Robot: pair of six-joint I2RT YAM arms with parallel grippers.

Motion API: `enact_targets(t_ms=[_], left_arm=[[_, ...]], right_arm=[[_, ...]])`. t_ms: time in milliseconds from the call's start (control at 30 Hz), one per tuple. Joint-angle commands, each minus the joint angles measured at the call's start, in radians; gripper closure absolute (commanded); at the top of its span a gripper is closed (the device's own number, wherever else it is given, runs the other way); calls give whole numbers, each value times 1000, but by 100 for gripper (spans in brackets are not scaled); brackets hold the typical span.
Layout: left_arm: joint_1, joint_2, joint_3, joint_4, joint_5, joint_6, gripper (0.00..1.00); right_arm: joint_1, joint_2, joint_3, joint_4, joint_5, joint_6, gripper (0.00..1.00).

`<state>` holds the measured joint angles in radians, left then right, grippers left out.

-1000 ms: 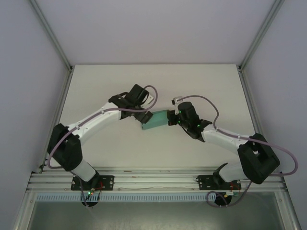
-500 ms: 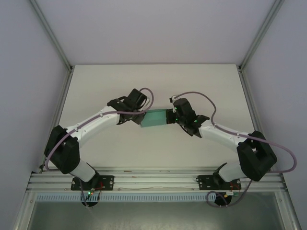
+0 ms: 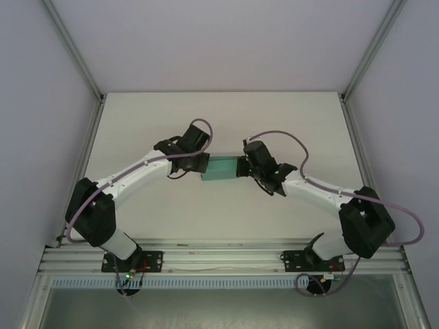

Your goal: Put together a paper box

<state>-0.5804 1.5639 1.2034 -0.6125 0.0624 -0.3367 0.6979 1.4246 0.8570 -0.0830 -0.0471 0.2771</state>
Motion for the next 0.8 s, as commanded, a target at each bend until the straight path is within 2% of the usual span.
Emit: enact_targets(t_ms=[0, 100, 267, 500, 567, 667, 767], left_arm=[[-1, 61, -4, 27, 70, -90, 100], [12, 76, -22, 44, 105, -103, 100], [14, 96, -93, 85, 85, -97, 100], [11, 115, -285, 229, 32, 21, 100], [11, 128, -312, 258, 50, 34, 100], [11, 149, -324, 286, 61, 26, 100], [11, 166, -299, 269, 50, 12, 100]], right_arm=[[15, 60, -44, -210, -25, 37, 100], [16, 62, -47, -210, -27, 41, 100], [16, 55, -91, -146, -12, 23, 100], [17, 91, -283, 171, 40, -58, 100], [17, 92, -318, 217, 45, -72, 100], [18, 88, -317, 196, 21, -65, 100], [17, 66, -286, 148, -45, -60, 92]])
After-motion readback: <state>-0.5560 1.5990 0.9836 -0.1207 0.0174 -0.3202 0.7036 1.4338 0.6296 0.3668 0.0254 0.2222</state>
